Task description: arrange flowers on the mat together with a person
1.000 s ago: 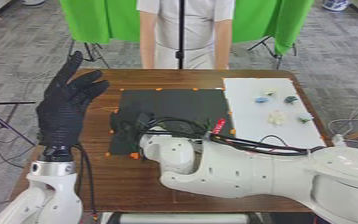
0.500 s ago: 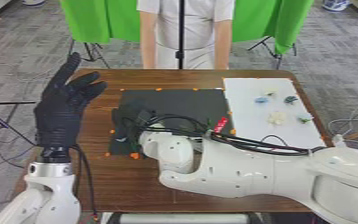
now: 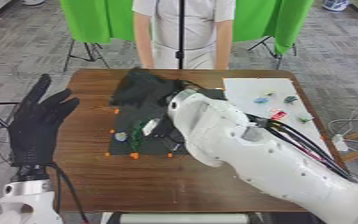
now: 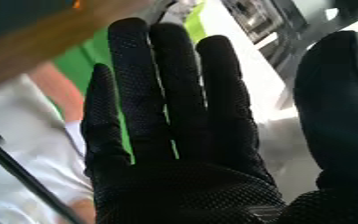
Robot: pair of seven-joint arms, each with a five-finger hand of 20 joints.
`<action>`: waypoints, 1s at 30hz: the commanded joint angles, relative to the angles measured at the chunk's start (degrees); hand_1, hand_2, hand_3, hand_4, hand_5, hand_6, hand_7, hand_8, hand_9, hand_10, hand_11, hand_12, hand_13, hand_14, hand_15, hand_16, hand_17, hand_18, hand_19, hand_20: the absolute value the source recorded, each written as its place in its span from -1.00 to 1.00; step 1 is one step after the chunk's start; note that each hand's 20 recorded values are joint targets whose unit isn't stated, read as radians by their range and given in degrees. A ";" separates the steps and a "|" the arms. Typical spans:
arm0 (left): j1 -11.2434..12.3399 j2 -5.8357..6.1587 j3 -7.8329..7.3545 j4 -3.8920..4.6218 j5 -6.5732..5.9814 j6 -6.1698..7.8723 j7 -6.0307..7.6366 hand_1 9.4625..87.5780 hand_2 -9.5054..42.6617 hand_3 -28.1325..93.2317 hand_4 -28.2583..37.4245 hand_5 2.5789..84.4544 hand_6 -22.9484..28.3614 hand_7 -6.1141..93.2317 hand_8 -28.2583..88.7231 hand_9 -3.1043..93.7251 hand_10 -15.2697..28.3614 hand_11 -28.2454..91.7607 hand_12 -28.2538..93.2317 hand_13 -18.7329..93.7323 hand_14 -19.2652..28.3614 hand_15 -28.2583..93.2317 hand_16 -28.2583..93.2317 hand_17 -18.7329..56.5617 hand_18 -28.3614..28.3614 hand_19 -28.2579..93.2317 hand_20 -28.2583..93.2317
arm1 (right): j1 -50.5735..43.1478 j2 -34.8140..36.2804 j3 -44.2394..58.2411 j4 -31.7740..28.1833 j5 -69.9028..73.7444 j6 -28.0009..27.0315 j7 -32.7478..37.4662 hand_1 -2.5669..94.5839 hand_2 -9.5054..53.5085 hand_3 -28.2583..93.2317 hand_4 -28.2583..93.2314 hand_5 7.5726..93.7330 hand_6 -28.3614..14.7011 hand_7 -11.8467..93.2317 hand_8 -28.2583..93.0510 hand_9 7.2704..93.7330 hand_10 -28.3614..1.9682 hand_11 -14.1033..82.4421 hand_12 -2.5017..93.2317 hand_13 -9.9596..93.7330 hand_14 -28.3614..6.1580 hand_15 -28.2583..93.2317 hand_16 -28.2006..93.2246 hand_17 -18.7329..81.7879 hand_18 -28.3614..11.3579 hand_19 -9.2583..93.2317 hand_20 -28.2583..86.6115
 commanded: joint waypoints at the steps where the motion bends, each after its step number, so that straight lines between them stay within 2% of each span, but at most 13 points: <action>1: 1.62 -5.22 -0.27 2.72 2.32 -2.48 -4.89 -0.68 -0.31 0.70 -0.95 -0.26 0.13 -0.64 -0.67 -0.17 0.56 -0.13 -0.36 -0.13 0.85 0.25 -0.68 -0.58 0.93 0.55 -0.78 | -24.76 3.45 27.22 -5.10 19.20 -0.82 -11.02 -0.34 -0.75 0.61 -0.98 0.12 0.33 -0.48 -0.77 0.20 -0.13 -0.34 -0.64 0.16 -0.31 0.23 -0.34 -0.44 -0.69 0.17 -0.11; 3: 0.62 -7.35 -0.77 4.30 5.06 -3.93 -7.28 -0.68 -0.31 0.70 -0.96 -0.23 0.13 -0.66 -0.67 -0.17 0.54 -0.14 -0.36 -0.13 0.83 0.22 -0.66 -0.60 0.90 0.51 -0.73 | -29.39 3.25 31.17 -6.61 23.11 1.03 -12.58 -0.37 -0.70 0.62 -0.99 0.09 0.34 -0.48 -0.76 0.17 -0.10 -0.37 -0.65 0.13 -0.33 0.18 -0.35 -0.46 -0.69 0.14 -0.14; 4: 0.49 -7.87 -0.76 4.53 4.69 -3.58 -8.23 -0.68 -0.32 0.70 -0.96 -0.21 0.13 -0.66 -0.66 -0.17 0.53 -0.14 -0.36 -0.13 0.82 0.21 -0.66 -0.60 0.89 0.48 -0.70 | -31.25 3.25 32.72 -6.88 26.21 2.13 -13.93 -0.38 -0.68 0.62 -0.99 0.08 0.34 -0.49 -0.76 0.14 -0.11 -0.39 -0.65 0.11 -0.34 0.16 -0.35 -0.46 -0.70 0.13 -0.15; 5: 0.48 -7.97 -0.66 4.71 3.96 -3.84 -7.99 -0.68 -0.32 0.70 -0.96 -0.19 0.13 -0.65 -0.67 -0.17 0.53 -0.15 -0.36 -0.13 0.82 0.21 -0.66 -0.61 0.88 0.47 -0.70 | -33.16 2.85 34.60 -7.11 28.77 2.53 -14.87 -0.40 -0.66 0.62 -0.99 0.04 0.34 -0.50 -0.76 0.12 -0.12 -0.40 -0.65 0.09 -0.35 0.13 -0.35 -0.47 -0.69 0.12 -0.16; 7: 0.93 -9.58 -1.52 4.63 4.80 -5.67 -8.79 -0.68 -0.33 0.70 -0.97 -0.18 0.13 -0.66 -0.67 -0.18 0.52 -0.17 -0.37 -0.14 0.81 0.19 -0.66 -0.61 0.87 0.46 -0.68 | -37.04 2.42 37.78 -7.59 31.70 2.95 -16.77 -0.43 -0.63 0.62 -0.99 -0.01 0.33 -0.51 -0.75 0.08 -0.13 -0.41 -0.65 0.07 -0.38 0.12 -0.34 -0.48 -0.68 0.11 -0.17; 10: 1.17 -10.49 -1.62 4.40 5.59 -5.85 -9.43 -0.68 -0.34 0.70 -0.98 -0.20 0.11 -0.68 -0.67 -0.18 0.50 -0.18 -0.37 -0.14 0.80 0.18 -0.65 -0.62 0.87 0.44 -0.66 | -43.26 2.14 41.87 -8.72 35.61 5.62 -19.99 -0.47 -0.57 0.61 -0.99 -0.09 0.31 -0.52 -0.75 0.02 -0.17 -0.43 -0.65 0.02 -0.41 0.11 -0.34 -0.51 -0.67 0.10 -0.18; 12: 0.94 -11.71 -1.92 4.41 6.02 -6.81 -10.25 -0.68 -0.34 0.70 -0.99 -0.23 0.09 -0.68 -0.67 -0.19 0.49 -0.19 -0.37 -0.14 0.80 0.17 -0.65 -0.62 0.87 0.44 -0.65 | -47.50 2.39 44.45 -9.94 35.52 7.76 -20.91 -0.49 -0.54 0.61 -0.98 -0.15 0.31 -0.54 -0.74 -0.03 -0.18 -0.45 -0.65 -0.02 -0.44 0.09 -0.34 -0.52 -0.66 0.08 -0.19; 14: 1.01 -11.51 -1.51 4.35 5.90 -5.60 -9.54 -0.69 -0.34 0.70 -0.99 -0.25 0.07 -0.67 -0.67 -0.19 0.48 -0.19 -0.37 -0.13 0.79 0.15 -0.66 -0.62 0.87 0.44 -0.64 | -51.19 2.56 46.34 -10.55 34.90 9.29 -22.36 -0.51 -0.51 0.60 -0.98 -0.18 0.33 -0.54 -0.74 -0.06 -0.20 -0.46 -0.65 -0.04 -0.46 0.08 -0.34 -0.52 -0.66 0.07 -0.19; 16: 1.33 -11.91 -2.10 4.25 6.23 -6.09 -10.49 -0.68 -0.34 0.70 -0.99 -0.26 0.07 -0.67 -0.67 -0.13 0.46 -0.21 -0.37 -0.08 0.74 0.07 -0.65 -0.58 0.87 0.45 -0.60 | -54.22 2.46 47.66 -10.64 36.43 10.77 -23.77 -0.52 -0.50 0.61 -0.98 -0.19 0.33 -0.55 -0.73 -0.07 -0.19 -0.46 -0.65 -0.05 -0.47 0.06 -0.34 -0.53 -0.65 0.06 -0.20; 17: 1.39 -11.85 -1.96 4.20 6.25 -5.65 -10.11 -0.68 -0.34 0.70 -0.98 -0.26 0.07 -0.67 -0.67 -0.10 0.47 -0.20 -0.37 -0.07 0.73 0.05 -0.65 -0.56 0.88 0.47 -0.60 | -55.08 3.12 46.90 -10.59 37.51 13.81 -25.77 -0.52 -0.50 0.60 -0.98 -0.20 0.33 -0.55 -0.73 -0.07 -0.20 -0.46 -0.65 -0.05 -0.47 0.06 -0.34 -0.53 -0.65 0.06 -0.20; 21: 1.93 -12.20 -1.92 3.37 7.00 -4.85 -10.68 -0.68 -0.34 0.70 -0.99 -0.27 0.07 -0.67 -0.67 -0.10 0.47 -0.20 -0.37 -0.05 0.72 0.04 -0.64 -0.55 0.88 0.50 -0.59 | -58.54 1.95 48.75 -10.14 37.84 12.99 -25.62 -0.53 -0.45 0.60 -0.98 -0.09 0.27 -0.52 -0.74 0.04 -0.24 -0.37 -0.63 0.00 -0.42 0.20 -0.32 -0.51 -0.60 0.14 -0.15; 26: 1.87 -13.60 -1.77 3.07 7.64 -6.58 -12.59 -0.68 -0.34 0.71 -0.99 -0.29 0.06 -0.66 -0.67 -0.18 0.46 -0.21 -0.37 -0.09 0.78 0.10 -0.63 -0.56 0.90 0.51 -0.60 | -60.50 0.59 50.56 -9.67 37.62 12.11 -25.82 -0.58 -0.42 0.58 -0.99 -0.24 0.31 -0.56 -0.73 -0.08 -0.27 -0.47 -0.66 -0.04 -0.51 0.08 -0.36 -0.51 -0.64 0.11 -0.16; 30: 1.25 -13.55 -1.33 3.17 7.91 -6.65 -12.34 -0.68 -0.34 0.70 -0.99 -0.31 0.06 -0.66 -0.68 -0.20 0.46 -0.21 -0.37 -0.10 0.80 0.12 -0.63 -0.53 0.96 0.58 -0.59 | -60.98 0.28 50.84 -9.92 34.02 11.61 -25.33 -0.59 -0.41 0.58 -0.99 -0.32 0.31 -0.59 -0.72 -0.14 -0.26 -0.51 -0.67 -0.05 -0.53 0.05 -0.35 -0.50 -0.66 0.12 -0.16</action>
